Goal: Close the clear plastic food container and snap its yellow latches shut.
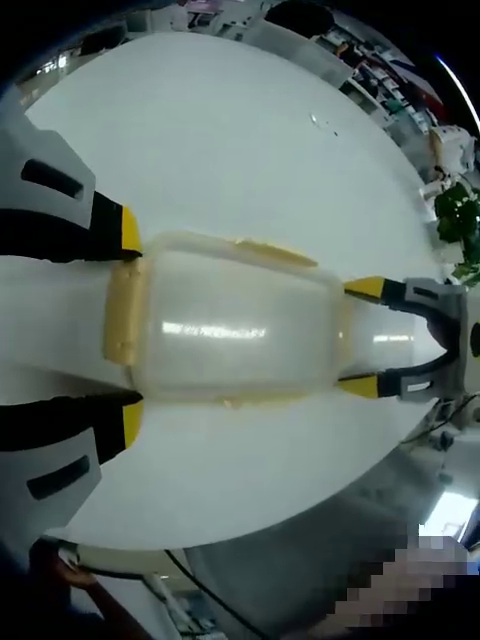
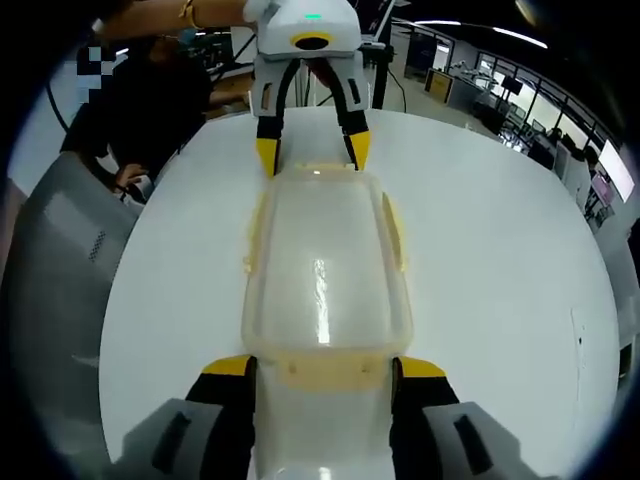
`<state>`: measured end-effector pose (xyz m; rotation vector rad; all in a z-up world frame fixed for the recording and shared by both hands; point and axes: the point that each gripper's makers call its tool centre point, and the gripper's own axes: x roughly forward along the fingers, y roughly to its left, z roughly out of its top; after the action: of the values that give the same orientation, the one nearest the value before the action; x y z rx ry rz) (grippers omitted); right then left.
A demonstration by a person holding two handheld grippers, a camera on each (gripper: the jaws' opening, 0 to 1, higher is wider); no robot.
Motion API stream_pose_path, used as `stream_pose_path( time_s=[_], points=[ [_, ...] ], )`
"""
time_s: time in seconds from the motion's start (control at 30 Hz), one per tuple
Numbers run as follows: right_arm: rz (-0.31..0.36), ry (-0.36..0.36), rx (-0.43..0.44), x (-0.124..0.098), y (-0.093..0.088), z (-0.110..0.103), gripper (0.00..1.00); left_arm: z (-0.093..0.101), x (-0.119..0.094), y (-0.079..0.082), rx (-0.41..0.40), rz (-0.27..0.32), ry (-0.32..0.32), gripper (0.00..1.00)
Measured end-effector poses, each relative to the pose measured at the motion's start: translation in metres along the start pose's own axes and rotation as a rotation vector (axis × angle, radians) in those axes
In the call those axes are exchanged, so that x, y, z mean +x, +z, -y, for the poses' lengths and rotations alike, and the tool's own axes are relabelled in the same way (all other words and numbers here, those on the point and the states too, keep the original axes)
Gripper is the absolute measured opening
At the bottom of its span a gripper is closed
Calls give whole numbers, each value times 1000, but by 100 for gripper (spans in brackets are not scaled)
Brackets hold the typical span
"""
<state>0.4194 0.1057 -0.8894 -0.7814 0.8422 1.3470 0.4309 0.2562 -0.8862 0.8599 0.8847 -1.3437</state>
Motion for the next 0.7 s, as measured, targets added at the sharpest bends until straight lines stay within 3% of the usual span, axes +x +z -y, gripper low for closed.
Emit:
stream_pose_path(
  time_s=[0.33, 0.53, 0.7],
  points=[
    [-8, 2, 2, 0, -1, 0, 53, 0, -1, 1, 10, 8, -5, 50],
    [-14, 7, -4, -1, -2, 1, 52, -1, -2, 2, 46, -22, -20, 47],
    [-32, 19, -24, -1, -3, 2, 48, -4, -4, 1, 72, -44, -26, 38]
  ],
)
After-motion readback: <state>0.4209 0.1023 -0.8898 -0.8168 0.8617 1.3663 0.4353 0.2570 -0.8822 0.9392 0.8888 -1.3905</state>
